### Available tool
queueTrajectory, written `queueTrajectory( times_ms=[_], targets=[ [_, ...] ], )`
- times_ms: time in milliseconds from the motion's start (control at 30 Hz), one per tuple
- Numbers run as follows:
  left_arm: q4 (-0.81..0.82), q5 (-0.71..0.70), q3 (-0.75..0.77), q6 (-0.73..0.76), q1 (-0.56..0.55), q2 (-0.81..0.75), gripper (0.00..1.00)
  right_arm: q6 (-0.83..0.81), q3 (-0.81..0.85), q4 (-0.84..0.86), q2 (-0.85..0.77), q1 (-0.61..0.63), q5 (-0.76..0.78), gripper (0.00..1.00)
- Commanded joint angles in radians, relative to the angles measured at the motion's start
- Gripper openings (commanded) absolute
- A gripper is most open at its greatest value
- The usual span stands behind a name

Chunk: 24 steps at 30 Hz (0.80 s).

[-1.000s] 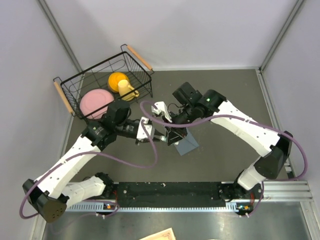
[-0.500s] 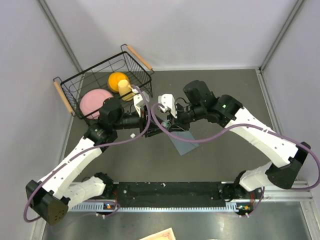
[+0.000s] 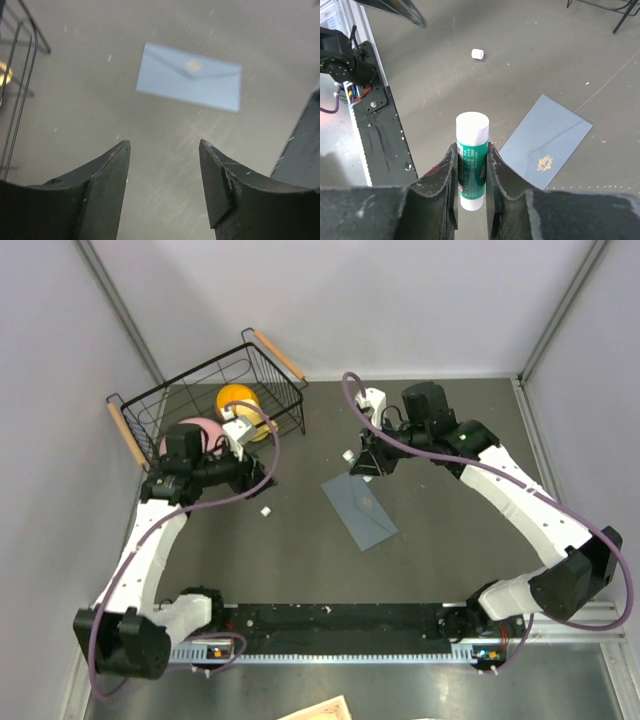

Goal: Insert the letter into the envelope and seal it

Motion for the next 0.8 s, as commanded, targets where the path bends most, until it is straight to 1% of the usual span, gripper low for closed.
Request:
queueTrajectory(
  times_ms=[0, 33, 67, 100, 167, 200, 267, 400, 500, 767],
  targets=[
    [-0.254, -0.184, 0.055, 0.38, 0.0, 0.142, 0.59, 0.101, 0.007, 0.104, -0.067, -0.039, -0.024, 0.0],
    [-0.273, -0.198, 0.081, 0.411, -0.007, 0.17, 0.57, 0.112, 0.002, 0.104, -0.069, -0.048, -0.024, 0.0],
    [-0.299, -0.254, 0.092, 0.41, -0.017, 0.196, 0.56, 0.117, -0.001, 0.104, -0.072, -0.056, -0.029, 0.0],
    [-0.305, -0.281, 0.1, 0.4, -0.026, 0.24, 0.56, 0.121, -0.007, 0.104, -0.075, -0.064, -0.03, 0.0],
    [-0.296, -0.345, 0.092, 0.393, -0.069, 0.28, 0.57, 0.129, -0.014, 0.104, -0.075, -0.079, -0.035, 0.0],
    [-0.272, -0.408, 0.088, 0.384, -0.084, 0.32, 0.57, 0.132, -0.019, 0.104, -0.073, -0.085, -0.038, 0.0],
    [-0.256, -0.428, 0.085, 0.354, -0.098, 0.366, 0.58, 0.135, -0.022, 0.105, -0.069, -0.094, -0.047, 0.0],
    [-0.252, -0.466, 0.125, 0.298, -0.103, 0.5, 0.59, 0.131, -0.025, 0.104, -0.067, -0.102, -0.05, 0.0],
    [-0.239, -0.517, 0.132, 0.246, -0.113, 0.555, 0.58, 0.126, -0.028, 0.104, -0.067, -0.108, -0.052, 0.0],
    [-0.186, -0.595, 0.096, 0.189, -0.167, 0.619, 0.53, 0.124, -0.036, 0.104, -0.063, -0.111, -0.059, 0.0]
  ],
)
